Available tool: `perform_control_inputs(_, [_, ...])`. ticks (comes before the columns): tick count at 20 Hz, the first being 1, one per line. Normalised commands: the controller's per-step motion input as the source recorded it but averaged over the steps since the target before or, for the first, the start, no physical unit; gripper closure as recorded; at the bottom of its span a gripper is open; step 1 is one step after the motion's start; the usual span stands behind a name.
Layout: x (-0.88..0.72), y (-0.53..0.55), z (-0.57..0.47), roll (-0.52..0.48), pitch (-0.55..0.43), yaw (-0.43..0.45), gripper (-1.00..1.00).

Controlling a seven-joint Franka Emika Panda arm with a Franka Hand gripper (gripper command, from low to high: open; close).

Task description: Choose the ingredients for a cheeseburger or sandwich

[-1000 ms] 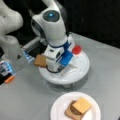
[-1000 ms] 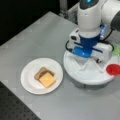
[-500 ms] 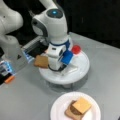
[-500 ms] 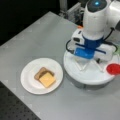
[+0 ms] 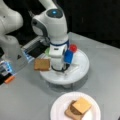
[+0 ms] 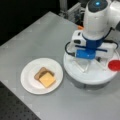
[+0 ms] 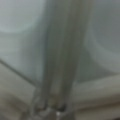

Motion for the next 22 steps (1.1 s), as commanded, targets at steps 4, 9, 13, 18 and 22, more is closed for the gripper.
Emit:
perform_control_inputs(4, [-0.13, -0.18, -0.22, 0.26, 0.245, 0.564, -1.0])
perform_control_inputs(9, [0.02, -0.14, -0.22, 0.165, 0.272, 0.572, -1.0])
perform_control_inputs(13, [0.15, -0.09, -0.23, 0.084, 0.245, 0.522, -1.0])
perform_control_inputs(18, [0.29, -0.04, -0.23, 0.036, 0.224, 0.73, -1.0])
perform_control_inputs(22, [0.45, 0.0, -0.26, 0.038, 0.279, 0.738, -1.0])
